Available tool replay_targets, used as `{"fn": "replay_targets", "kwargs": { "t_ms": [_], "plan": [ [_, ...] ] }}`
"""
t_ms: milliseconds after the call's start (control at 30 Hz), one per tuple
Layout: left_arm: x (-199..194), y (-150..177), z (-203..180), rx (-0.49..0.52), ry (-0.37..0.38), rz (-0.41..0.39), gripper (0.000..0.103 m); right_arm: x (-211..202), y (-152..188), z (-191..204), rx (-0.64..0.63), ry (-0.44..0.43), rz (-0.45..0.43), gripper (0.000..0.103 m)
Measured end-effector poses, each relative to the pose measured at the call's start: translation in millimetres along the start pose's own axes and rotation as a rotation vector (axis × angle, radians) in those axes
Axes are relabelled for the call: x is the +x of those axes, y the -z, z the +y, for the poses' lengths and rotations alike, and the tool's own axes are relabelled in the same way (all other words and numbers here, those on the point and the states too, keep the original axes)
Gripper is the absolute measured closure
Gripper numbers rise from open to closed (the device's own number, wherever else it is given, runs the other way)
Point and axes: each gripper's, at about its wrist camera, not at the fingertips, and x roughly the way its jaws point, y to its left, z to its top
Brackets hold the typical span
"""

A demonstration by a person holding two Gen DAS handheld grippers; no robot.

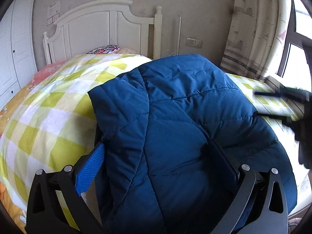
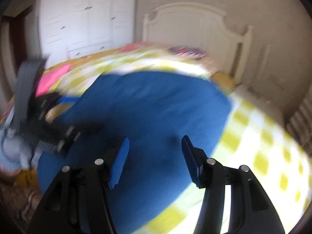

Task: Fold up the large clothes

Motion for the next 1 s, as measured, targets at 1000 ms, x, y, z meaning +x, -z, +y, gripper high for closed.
{"fn": "replay_targets", "kwargs": {
  "t_ms": [1000],
  "plan": [
    [2.2,10.1,21.3,-0.085,0.083,0.005,0.004,196.8,-103.4,42.4,-0.132,0.063,0.395,0.018]
  ]
}}
